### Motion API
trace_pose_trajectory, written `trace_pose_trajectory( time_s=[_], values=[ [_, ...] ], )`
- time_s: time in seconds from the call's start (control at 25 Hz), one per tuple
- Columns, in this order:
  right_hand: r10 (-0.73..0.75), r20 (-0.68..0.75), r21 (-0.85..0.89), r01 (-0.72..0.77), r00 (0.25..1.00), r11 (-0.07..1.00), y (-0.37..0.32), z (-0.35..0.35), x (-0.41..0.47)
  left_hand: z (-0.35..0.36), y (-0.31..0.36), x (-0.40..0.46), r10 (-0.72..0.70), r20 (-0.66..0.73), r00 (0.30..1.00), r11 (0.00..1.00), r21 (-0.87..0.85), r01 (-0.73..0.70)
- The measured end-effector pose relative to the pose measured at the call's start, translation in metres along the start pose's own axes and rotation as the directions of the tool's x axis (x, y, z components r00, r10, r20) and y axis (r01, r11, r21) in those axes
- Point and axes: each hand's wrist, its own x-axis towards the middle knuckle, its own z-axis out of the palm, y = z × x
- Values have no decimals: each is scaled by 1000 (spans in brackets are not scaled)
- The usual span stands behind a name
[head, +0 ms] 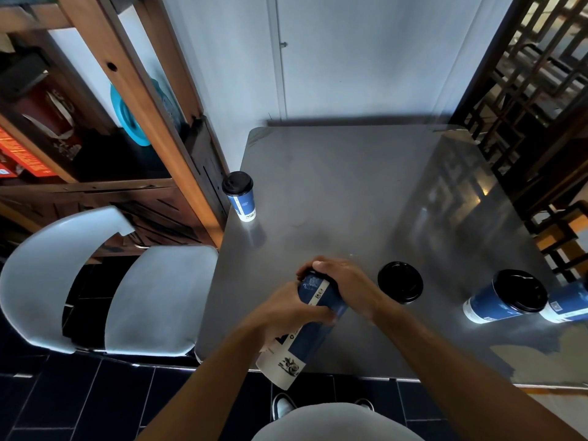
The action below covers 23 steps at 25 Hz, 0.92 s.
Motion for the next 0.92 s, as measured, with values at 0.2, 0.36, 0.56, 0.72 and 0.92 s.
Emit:
trace_pose_trajectory(
  time_s=[0.2,0.36,0.56,0.72,0.92],
  values=[
    [-33,-32,246,40,999,969,12,-15,5,1,4,-3,-20,-3,1000,981,-191,20],
    [9,-235,335,73,972,939,26,-10,11,8,14,-1,-98,-95,991,796,-605,21],
    [110,-341,366,25,934,930,34,6,11,14,25,2,-225,18,974,599,-786,153],
    [241,-367,467,-46,898,883,29,5,13,14,27,8,-190,-41,981,616,-783,86],
    [257,-376,465,-58,890,883,26,8,12,15,18,14,-203,-67,977,701,-706,98]
  ],
)
